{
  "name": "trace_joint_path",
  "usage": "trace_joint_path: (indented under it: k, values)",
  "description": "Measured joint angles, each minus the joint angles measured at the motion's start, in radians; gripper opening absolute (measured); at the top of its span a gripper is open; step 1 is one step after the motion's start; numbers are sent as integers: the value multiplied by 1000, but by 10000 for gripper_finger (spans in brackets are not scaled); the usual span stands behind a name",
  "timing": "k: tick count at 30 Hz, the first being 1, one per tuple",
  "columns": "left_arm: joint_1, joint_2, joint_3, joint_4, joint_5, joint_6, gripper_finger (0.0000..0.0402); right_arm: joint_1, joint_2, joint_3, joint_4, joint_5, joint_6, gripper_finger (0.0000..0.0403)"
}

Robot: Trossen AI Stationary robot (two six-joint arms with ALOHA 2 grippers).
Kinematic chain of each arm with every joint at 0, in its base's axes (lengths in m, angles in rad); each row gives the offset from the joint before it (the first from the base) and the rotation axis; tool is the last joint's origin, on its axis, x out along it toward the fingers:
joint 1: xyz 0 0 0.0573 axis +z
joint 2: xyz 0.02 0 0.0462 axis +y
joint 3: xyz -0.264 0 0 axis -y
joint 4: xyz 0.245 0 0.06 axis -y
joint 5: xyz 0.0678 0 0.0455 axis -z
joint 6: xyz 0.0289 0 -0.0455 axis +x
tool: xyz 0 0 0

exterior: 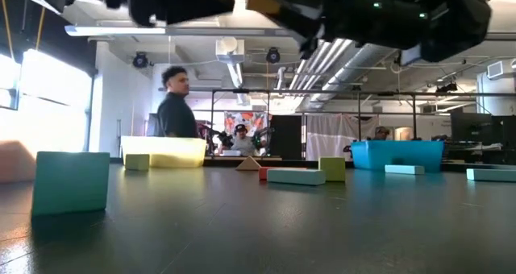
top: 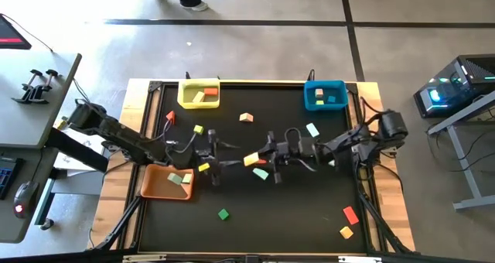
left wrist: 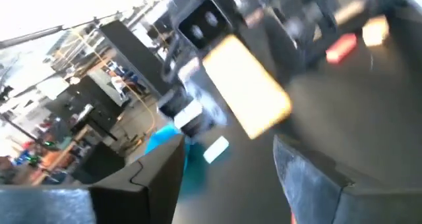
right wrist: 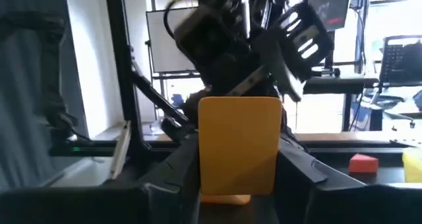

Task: Sort blocks by size
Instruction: Put the yellow wooden block into the orange bin

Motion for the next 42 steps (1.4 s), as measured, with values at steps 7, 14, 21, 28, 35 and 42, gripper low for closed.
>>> trace_joint_path:
  k: [7,14,21,28,35,42]
  values:
    - [4,1,21,17,41,-240,253,14,25,109,-48,89,-129,128]
    - [4,2,21,9,12,-164,255,15,25,164,-179,79,-129,128]
    - [-49,1,21,16,17,282,255,15,26,172,-225,80,-101,128]
    - [-70,1,21,14,19,495,255,-5,26,172,-254,58,-13,128]
    - [-70,1,21,10,19,514,271,-43,26,172,-290,16,90,128]
    - [-40,9,21,10,51,443,295,-67,26,172,-325,-25,156,128]
